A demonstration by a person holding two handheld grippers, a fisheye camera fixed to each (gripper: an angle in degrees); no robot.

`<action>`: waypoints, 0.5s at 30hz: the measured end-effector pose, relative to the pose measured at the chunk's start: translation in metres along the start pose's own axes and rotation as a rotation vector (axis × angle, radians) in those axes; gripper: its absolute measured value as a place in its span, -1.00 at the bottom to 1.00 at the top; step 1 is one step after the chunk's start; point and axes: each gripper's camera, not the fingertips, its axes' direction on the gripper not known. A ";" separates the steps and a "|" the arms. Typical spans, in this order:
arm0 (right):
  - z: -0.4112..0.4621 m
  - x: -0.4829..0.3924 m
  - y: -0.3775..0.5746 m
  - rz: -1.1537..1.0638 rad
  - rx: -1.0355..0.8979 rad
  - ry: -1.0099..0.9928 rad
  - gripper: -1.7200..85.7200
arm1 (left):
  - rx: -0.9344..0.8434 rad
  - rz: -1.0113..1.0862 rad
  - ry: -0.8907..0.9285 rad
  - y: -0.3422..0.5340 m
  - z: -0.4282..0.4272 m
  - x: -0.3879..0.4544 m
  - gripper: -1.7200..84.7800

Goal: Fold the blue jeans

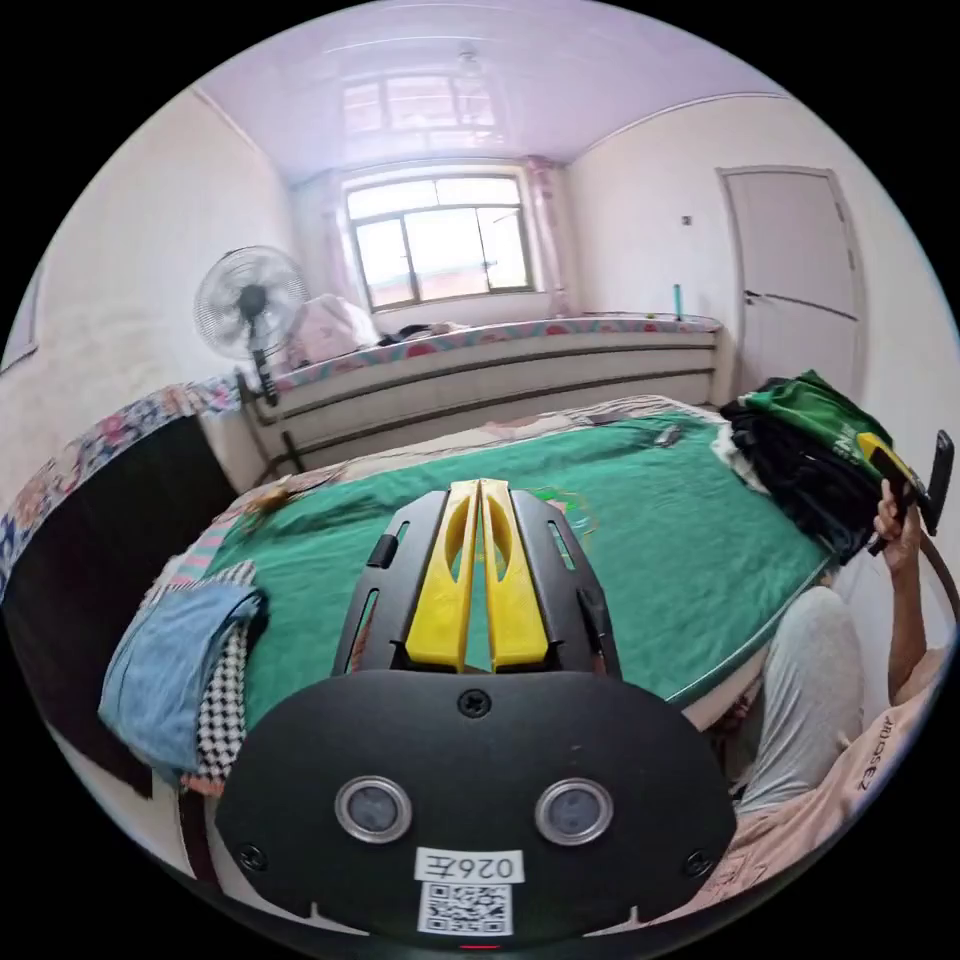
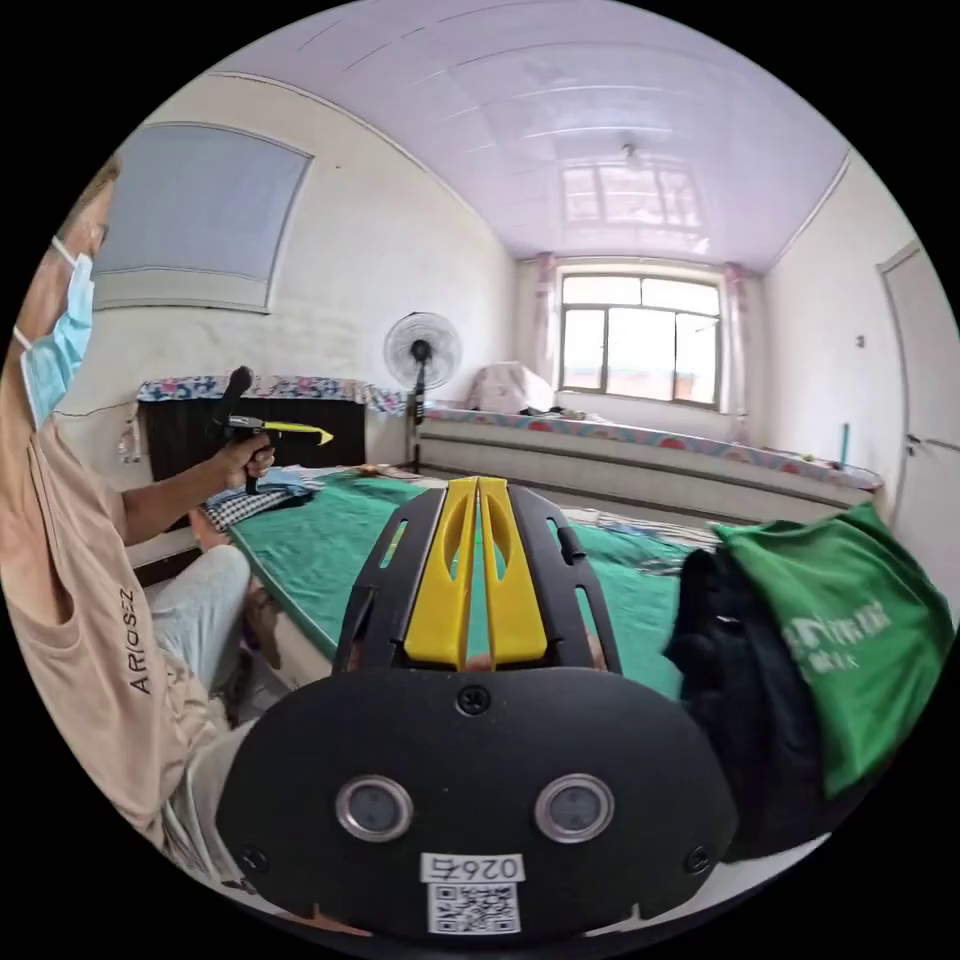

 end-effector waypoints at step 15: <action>0.478 -0.462 -0.224 -0.706 -0.303 -0.435 -0.92 | -0.156 -0.251 -0.778 0.349 -0.041 -0.209 -0.76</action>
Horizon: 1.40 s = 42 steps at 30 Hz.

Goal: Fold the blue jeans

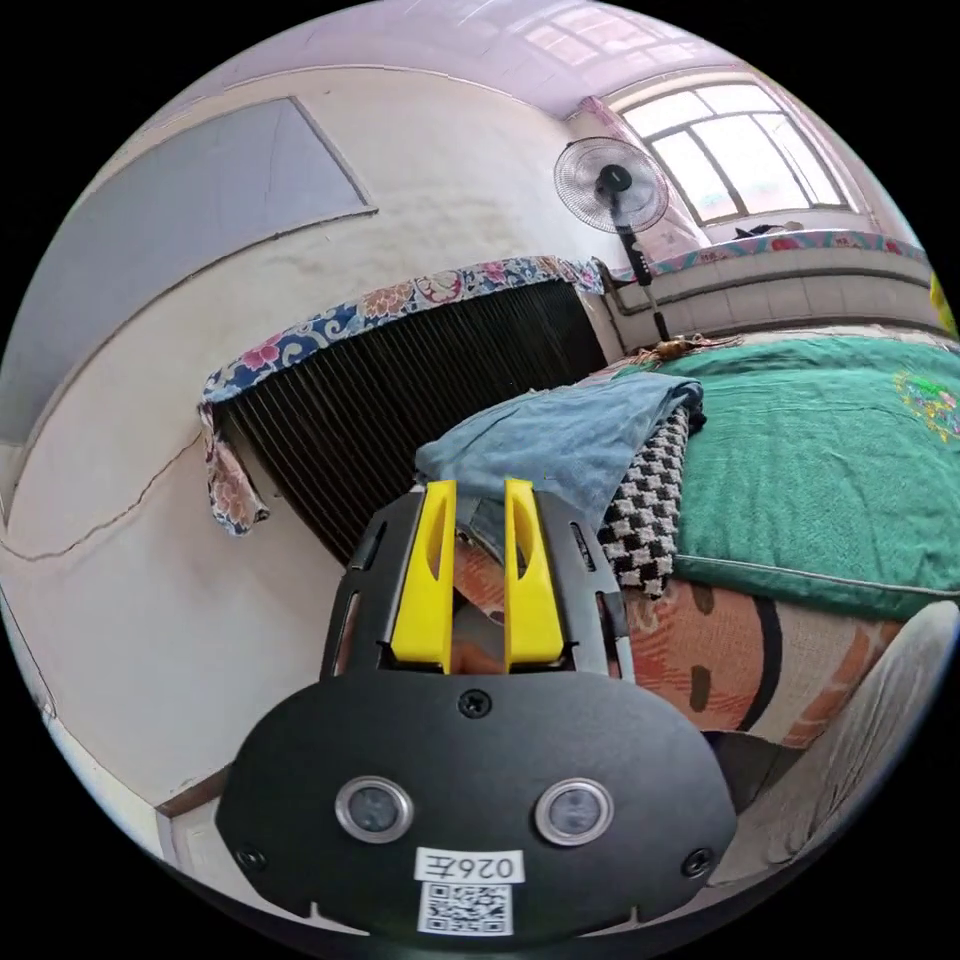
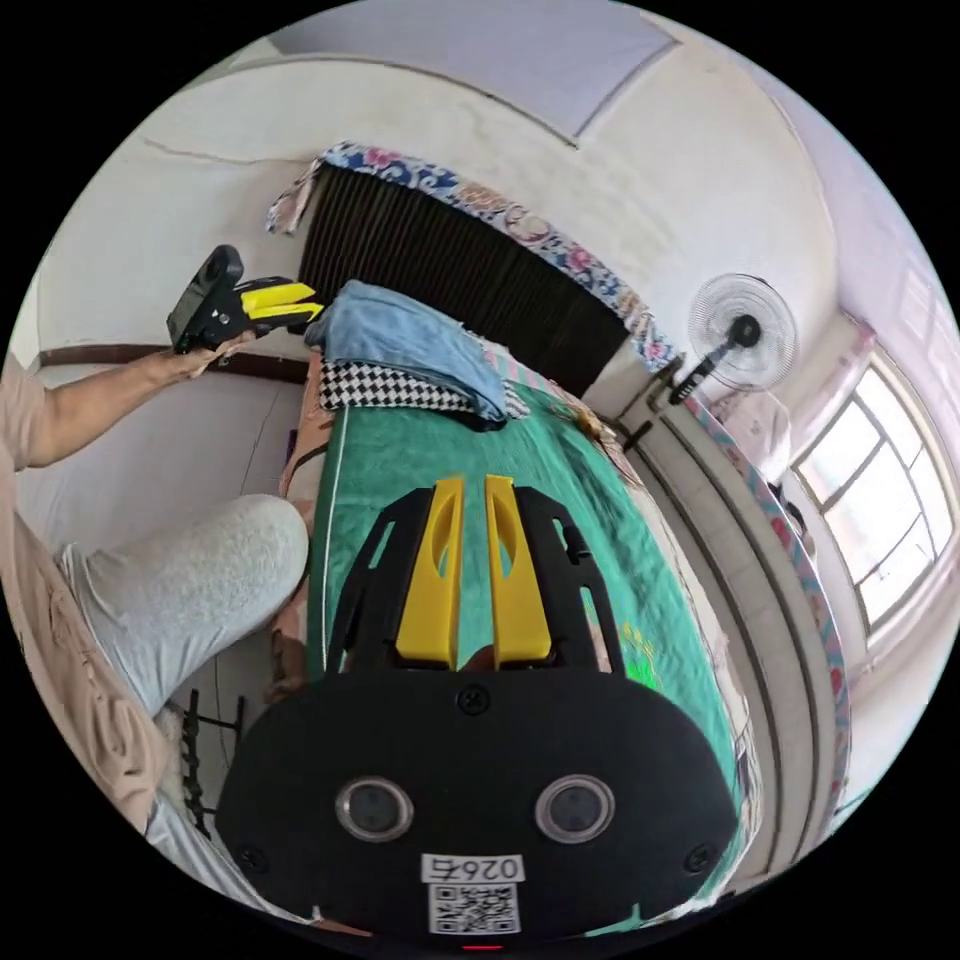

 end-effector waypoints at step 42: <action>0.200 -0.128 -0.367 -0.259 0.157 0.127 -0.86 | -0.088 -0.626 1.045 0.252 0.192 -0.189 -0.47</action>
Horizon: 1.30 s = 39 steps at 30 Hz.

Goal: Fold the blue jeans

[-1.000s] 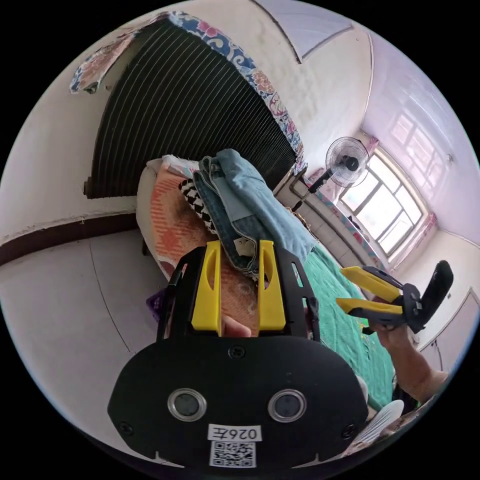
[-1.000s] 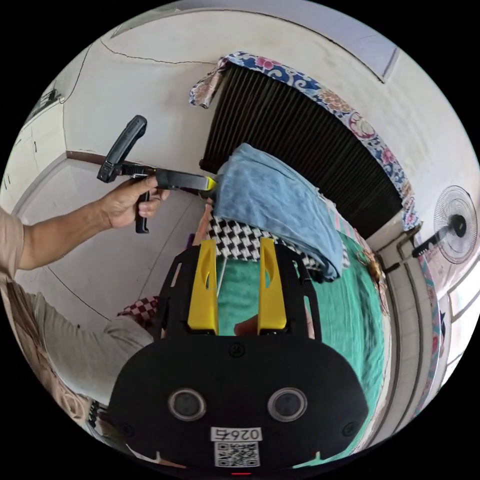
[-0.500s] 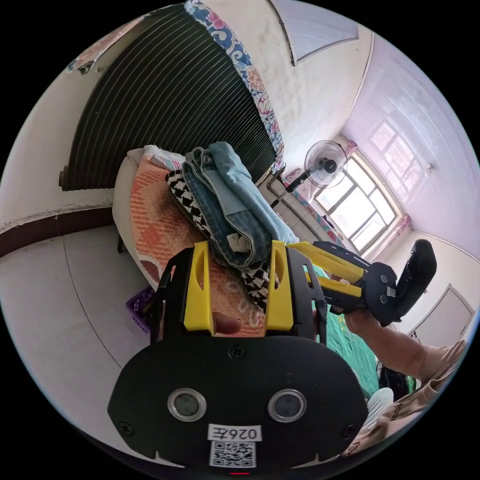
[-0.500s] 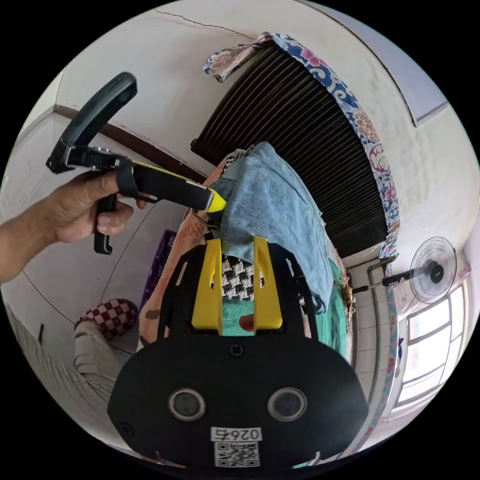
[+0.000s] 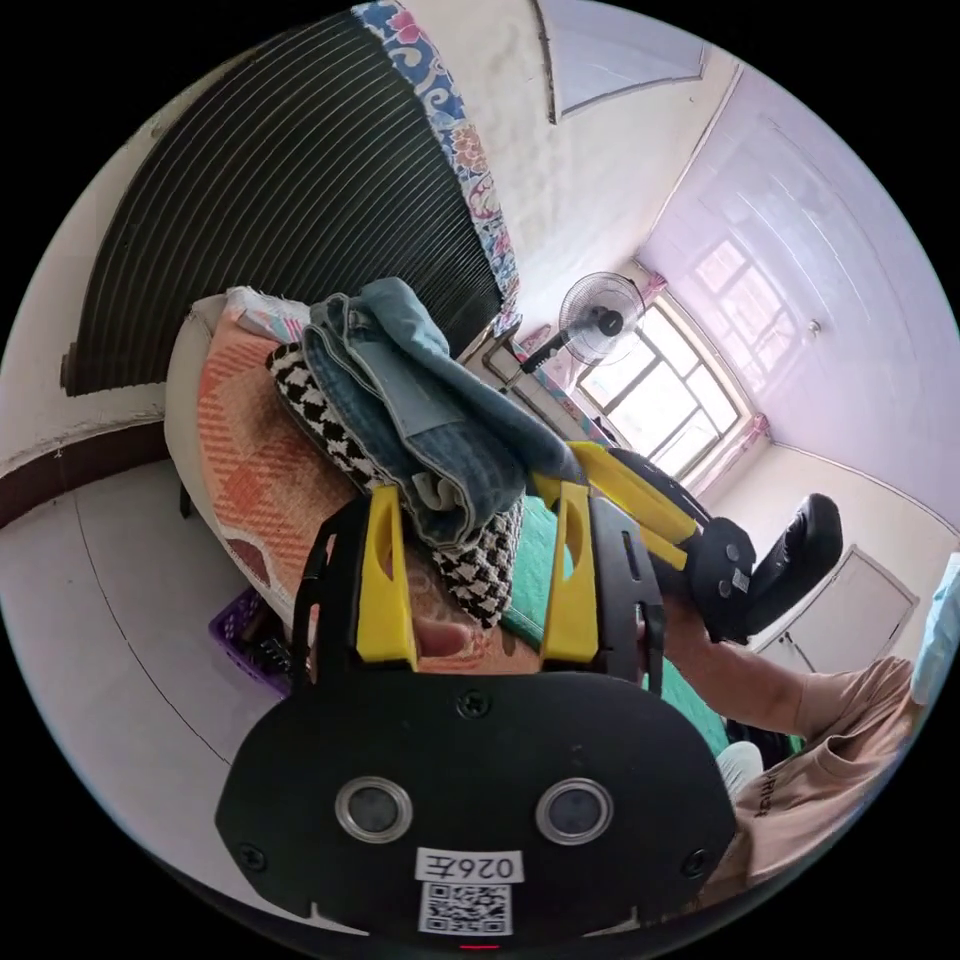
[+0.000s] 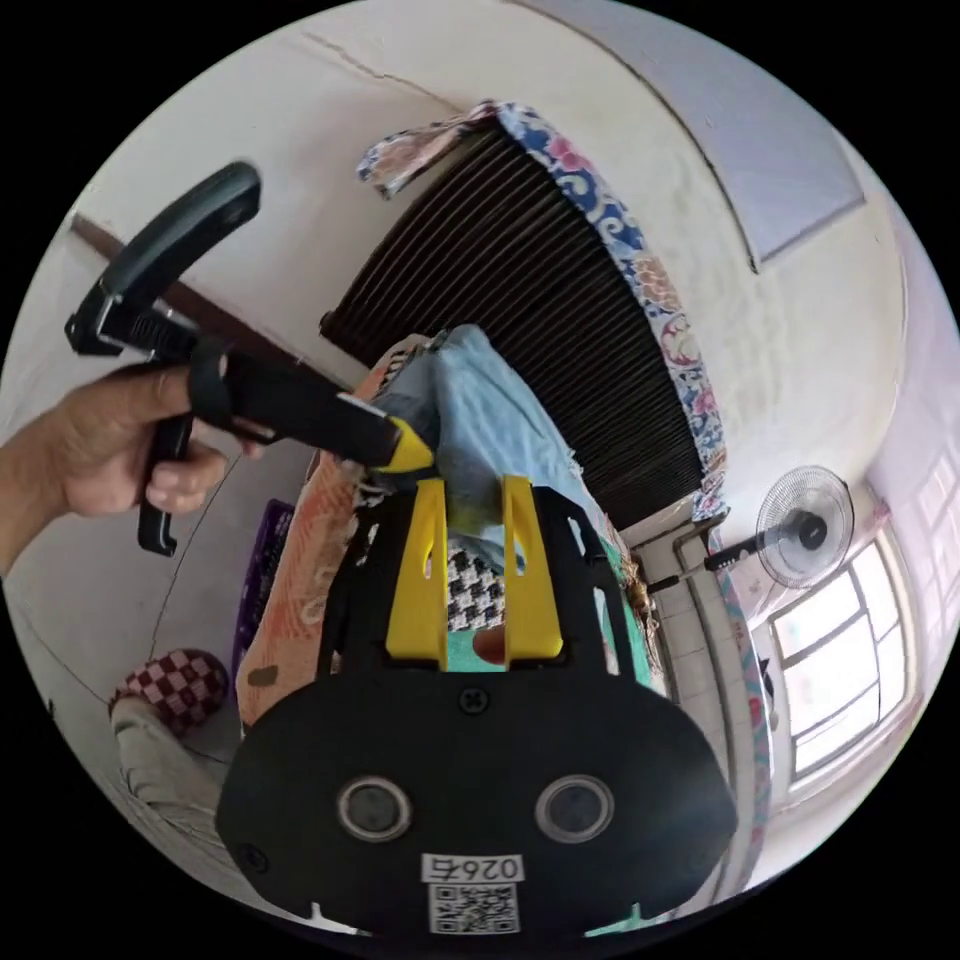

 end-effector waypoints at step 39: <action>-0.533 0.229 0.890 1.174 -0.124 0.392 -0.93 | -0.596 0.421 0.082 0.015 0.288 0.351 -0.86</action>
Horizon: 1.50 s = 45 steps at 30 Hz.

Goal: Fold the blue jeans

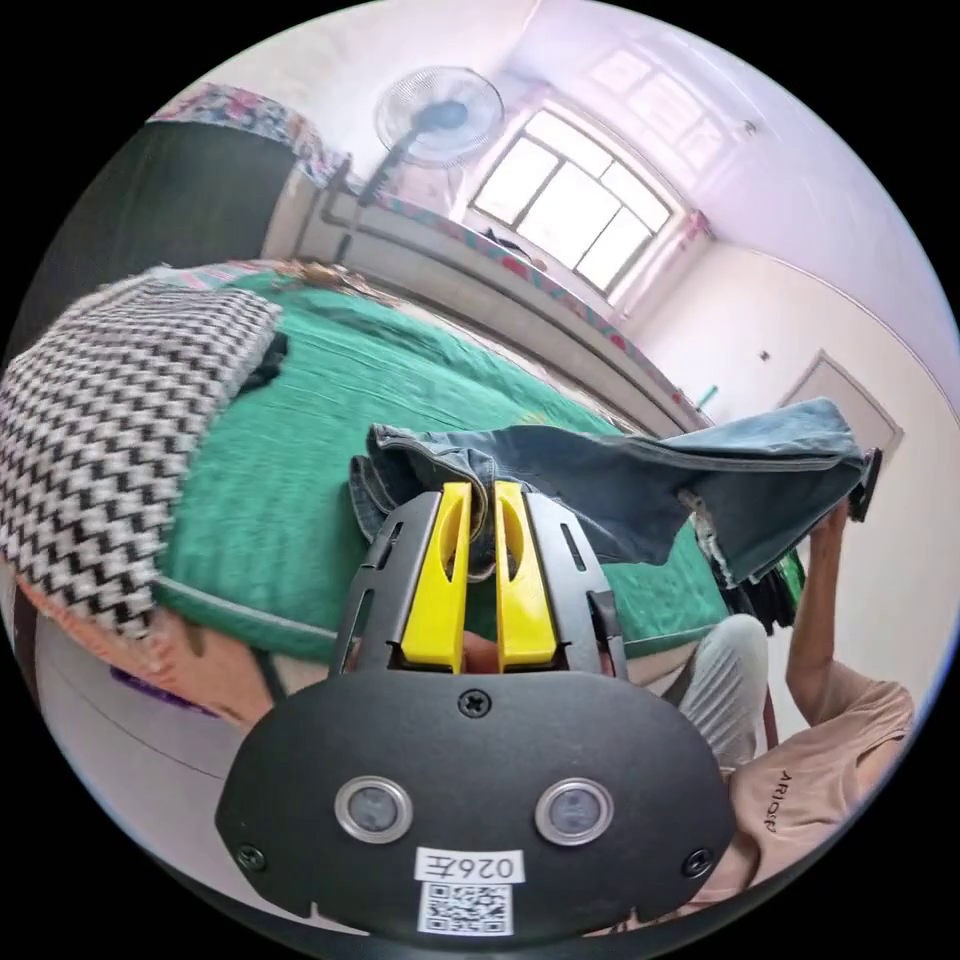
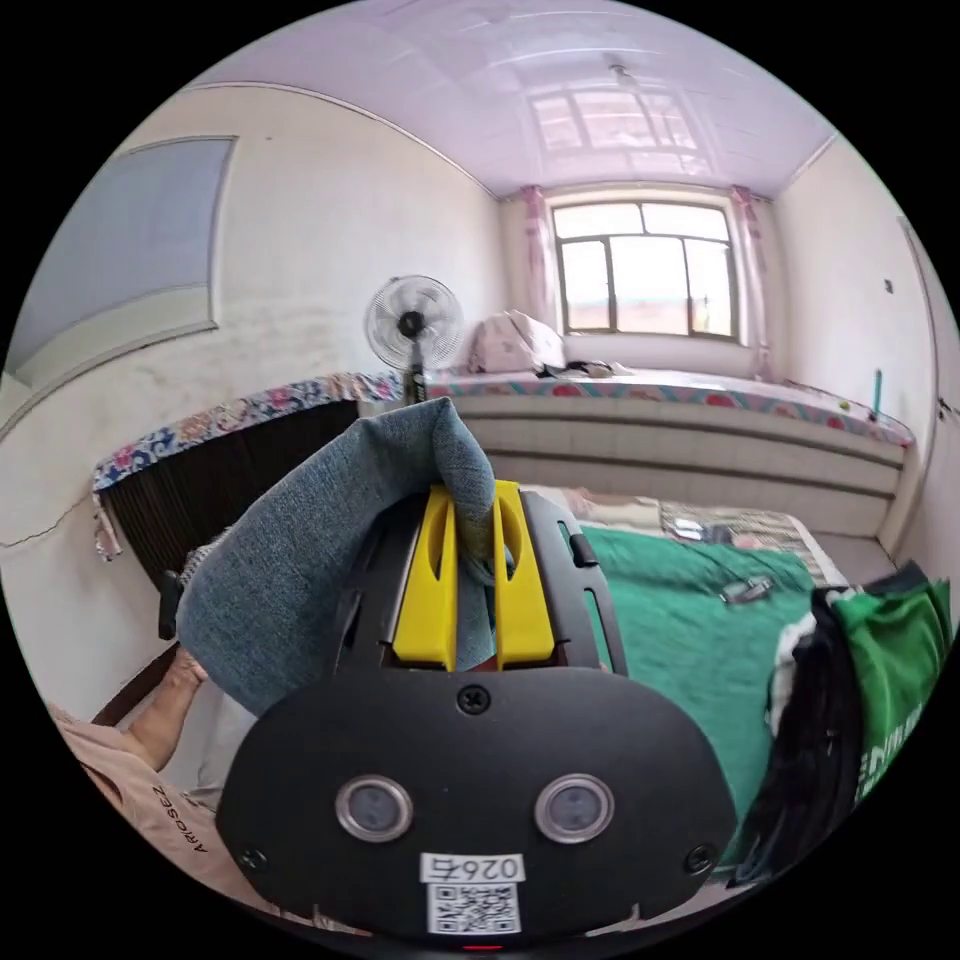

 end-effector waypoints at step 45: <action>0.100 0.195 0.396 0.308 -0.335 0.137 -0.82 | -0.503 0.071 -0.132 -0.252 0.201 0.017 -0.62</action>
